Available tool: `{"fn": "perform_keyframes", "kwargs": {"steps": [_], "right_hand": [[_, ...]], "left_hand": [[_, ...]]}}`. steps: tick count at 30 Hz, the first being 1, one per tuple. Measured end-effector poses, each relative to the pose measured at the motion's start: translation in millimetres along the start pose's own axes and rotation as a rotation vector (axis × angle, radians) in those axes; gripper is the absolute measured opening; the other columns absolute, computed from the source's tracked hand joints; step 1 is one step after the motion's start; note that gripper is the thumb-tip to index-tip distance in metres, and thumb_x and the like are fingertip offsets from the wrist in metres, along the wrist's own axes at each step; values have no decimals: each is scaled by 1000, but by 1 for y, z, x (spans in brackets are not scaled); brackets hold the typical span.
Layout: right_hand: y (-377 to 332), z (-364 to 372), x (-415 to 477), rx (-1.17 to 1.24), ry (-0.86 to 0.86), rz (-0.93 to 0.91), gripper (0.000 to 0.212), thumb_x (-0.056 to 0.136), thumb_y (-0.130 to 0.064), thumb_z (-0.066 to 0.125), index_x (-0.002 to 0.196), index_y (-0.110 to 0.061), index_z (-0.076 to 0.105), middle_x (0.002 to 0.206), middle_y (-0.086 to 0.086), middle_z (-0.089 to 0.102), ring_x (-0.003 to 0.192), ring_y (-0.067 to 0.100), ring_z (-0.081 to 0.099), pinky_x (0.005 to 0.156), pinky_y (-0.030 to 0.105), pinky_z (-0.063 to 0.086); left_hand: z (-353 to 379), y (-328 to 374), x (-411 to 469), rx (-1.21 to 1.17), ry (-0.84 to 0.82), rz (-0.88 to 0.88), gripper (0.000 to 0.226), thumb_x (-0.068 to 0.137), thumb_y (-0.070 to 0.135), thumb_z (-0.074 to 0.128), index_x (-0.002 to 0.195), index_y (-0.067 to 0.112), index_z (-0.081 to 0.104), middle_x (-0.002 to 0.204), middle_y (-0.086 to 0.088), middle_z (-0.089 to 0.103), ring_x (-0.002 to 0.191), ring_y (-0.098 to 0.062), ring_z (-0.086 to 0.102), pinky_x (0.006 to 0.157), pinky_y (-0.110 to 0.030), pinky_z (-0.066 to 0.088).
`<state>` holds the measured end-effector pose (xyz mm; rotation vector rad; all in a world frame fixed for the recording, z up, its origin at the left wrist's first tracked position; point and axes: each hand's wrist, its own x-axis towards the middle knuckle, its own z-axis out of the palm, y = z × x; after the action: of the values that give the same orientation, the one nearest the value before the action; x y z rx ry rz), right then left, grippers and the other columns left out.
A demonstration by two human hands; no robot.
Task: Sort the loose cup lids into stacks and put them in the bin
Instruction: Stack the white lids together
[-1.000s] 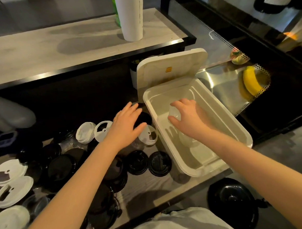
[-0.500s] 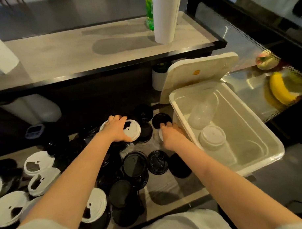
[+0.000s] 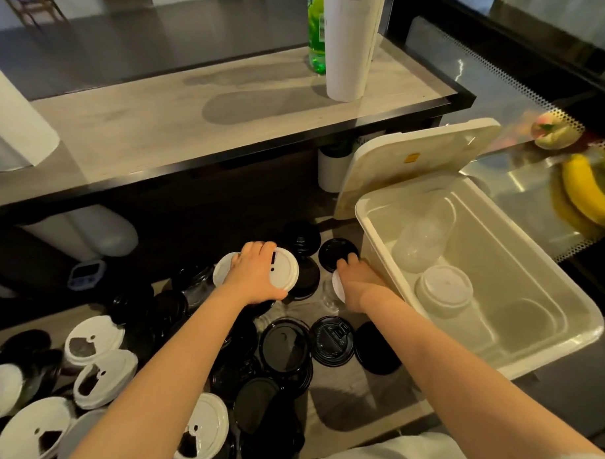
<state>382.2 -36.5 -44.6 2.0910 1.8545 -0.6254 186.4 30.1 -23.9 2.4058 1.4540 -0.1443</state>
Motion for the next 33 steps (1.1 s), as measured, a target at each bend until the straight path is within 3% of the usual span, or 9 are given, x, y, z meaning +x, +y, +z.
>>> {"fn": "perform_keyframes", "kwargs": {"steps": [4, 9, 13, 19, 21, 23, 26, 30, 33], "right_hand": [[-3, -8, -9, 118, 82, 30, 81, 70, -23, 76, 134, -10, 29, 138, 15, 21, 121, 36, 40, 97, 38, 43], [-6, -18, -23, 426, 223, -53, 82, 62, -35, 80, 127, -13, 34, 131, 12, 24, 114, 35, 42, 94, 39, 45], [-14, -24, -33, 689, 247, -116, 90, 63, -43, 81, 137, -23, 33, 132, 3, 24, 123, 27, 35, 100, 36, 41], [-32, -26, -53, 972, 201, -268, 84, 73, -39, 77, 142, -36, 28, 147, -5, 28, 137, 20, 21, 106, 38, 30], [-43, -25, -59, 997, 202, -329, 85, 74, -35, 78, 143, -34, 28, 147, -7, 28, 136, 12, 24, 104, 29, 29], [-54, -23, -64, 996, 179, -375, 88, 73, -34, 79, 144, -31, 27, 146, -10, 28, 130, 4, 25, 101, 24, 27], [-71, -14, -70, 933, 158, -434, 93, 70, -34, 81, 144, -25, 26, 143, -8, 32, 128, 7, 32, 98, 22, 31], [-98, -2, -77, 786, 193, -530, 97, 65, -47, 80, 143, -21, 28, 140, -9, 34, 127, 10, 36, 103, 30, 39], [-114, 3, -78, 657, 250, -565, 99, 66, -54, 76, 145, -24, 24, 144, -6, 32, 128, 17, 35, 103, 35, 38]], "left_hand": [[-9, 3, -12, -114, 76, 0, 91, 65, 43, 78, 137, 17, 28, 134, -4, 33, 124, -25, 34, 99, -37, 35], [-17, 5, -34, -360, 110, -122, 95, 62, 39, 83, 137, 20, 27, 133, -2, 26, 116, -21, 42, 91, -29, 38], [-17, 10, -47, -574, 125, -289, 89, 65, 35, 83, 136, 19, 31, 133, -2, 25, 114, -19, 38, 89, -28, 37], [1, 9, -69, -1034, 211, -477, 82, 75, 31, 77, 140, 20, 29, 132, 0, 38, 117, -19, 42, 91, -32, 40], [10, 5, -76, -1162, 250, -535, 72, 77, 36, 73, 135, 18, 35, 132, 0, 44, 117, -20, 46, 94, -36, 44], [15, 2, -84, -1305, 355, -602, 44, 81, 34, 69, 116, 17, 50, 125, -8, 54, 112, -24, 54, 95, -42, 48], [17, 2, -99, -1482, 442, -653, 11, 92, 28, 58, 97, 19, 58, 114, -14, 63, 102, -26, 61, 92, -45, 49], [14, 2, -118, -1748, 416, -678, 30, 94, 27, 53, 119, 10, 53, 112, -12, 64, 98, -26, 62, 77, -37, 51], [11, -2, -135, -1880, 345, -608, 32, 96, 29, 50, 118, 7, 58, 109, -14, 67, 93, -24, 65, 71, -33, 52]]}}
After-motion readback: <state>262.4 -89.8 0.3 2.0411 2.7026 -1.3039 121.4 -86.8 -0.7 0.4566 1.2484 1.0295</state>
